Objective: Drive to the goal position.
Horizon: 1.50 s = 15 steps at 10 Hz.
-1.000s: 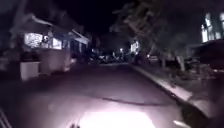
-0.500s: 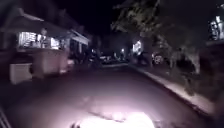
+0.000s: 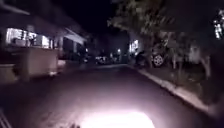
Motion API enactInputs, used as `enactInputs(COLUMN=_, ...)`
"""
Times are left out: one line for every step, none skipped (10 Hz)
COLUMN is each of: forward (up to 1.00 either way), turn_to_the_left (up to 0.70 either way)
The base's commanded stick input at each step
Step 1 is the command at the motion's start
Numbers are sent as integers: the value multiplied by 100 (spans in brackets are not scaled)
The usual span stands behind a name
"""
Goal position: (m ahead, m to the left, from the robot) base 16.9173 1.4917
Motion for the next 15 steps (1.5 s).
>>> enactInputs(forward=100, turn_to_the_left=0)
enactInputs(forward=100, turn_to_the_left=0)
enactInputs(forward=100, turn_to_the_left=0)
enactInputs(forward=100, turn_to_the_left=0)
enactInputs(forward=100, turn_to_the_left=0)
enactInputs(forward=100, turn_to_the_left=0)
enactInputs(forward=100, turn_to_the_left=0)
enactInputs(forward=100, turn_to_the_left=0)
enactInputs(forward=100, turn_to_the_left=0)
enactInputs(forward=100, turn_to_the_left=-10)
enactInputs(forward=100, turn_to_the_left=-24)
enactInputs(forward=100, turn_to_the_left=-27)
enactInputs(forward=100, turn_to_the_left=-27)
enactInputs(forward=100, turn_to_the_left=-27)
enactInputs(forward=100, turn_to_the_left=-27)
